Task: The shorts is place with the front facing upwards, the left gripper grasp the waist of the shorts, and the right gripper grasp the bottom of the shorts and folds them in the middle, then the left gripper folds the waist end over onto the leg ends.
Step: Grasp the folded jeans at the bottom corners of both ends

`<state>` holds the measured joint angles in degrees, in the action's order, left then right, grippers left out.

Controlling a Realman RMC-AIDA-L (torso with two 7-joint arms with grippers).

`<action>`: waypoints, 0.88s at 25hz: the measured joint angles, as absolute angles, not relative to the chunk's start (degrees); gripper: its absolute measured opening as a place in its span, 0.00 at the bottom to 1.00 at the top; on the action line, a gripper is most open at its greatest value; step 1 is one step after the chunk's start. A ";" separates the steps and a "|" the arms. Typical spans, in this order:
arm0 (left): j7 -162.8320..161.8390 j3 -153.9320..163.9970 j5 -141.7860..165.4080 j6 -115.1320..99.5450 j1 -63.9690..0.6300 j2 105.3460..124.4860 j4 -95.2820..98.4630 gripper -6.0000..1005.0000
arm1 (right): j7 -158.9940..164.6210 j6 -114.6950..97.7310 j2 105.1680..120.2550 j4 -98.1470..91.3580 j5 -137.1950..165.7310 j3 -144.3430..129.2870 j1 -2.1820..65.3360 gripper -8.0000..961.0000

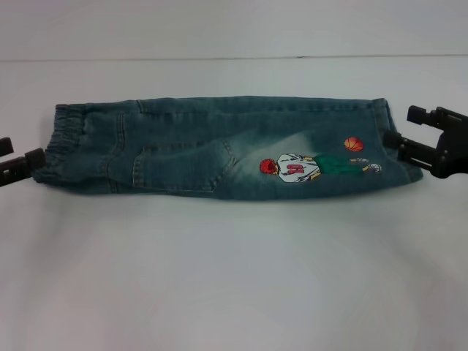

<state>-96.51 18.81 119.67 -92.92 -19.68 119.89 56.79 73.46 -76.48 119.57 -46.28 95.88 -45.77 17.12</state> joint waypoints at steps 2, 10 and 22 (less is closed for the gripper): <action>-96.14 18.58 119.67 -93.91 -19.56 119.84 56.42 0.87 | 71.48 -77.35 119.62 -44.63 95.64 -44.75 17.02 0.73; -95.38 19.82 123.10 -89.66 -20.78 119.79 53.25 0.86 | 66.21 -80.74 119.41 -41.50 96.01 -44.82 17.08 0.72; -94.92 28.33 124.19 -71.35 -21.60 120.86 51.56 0.87 | 65.45 -83.39 119.56 -40.16 98.76 -45.02 17.58 0.72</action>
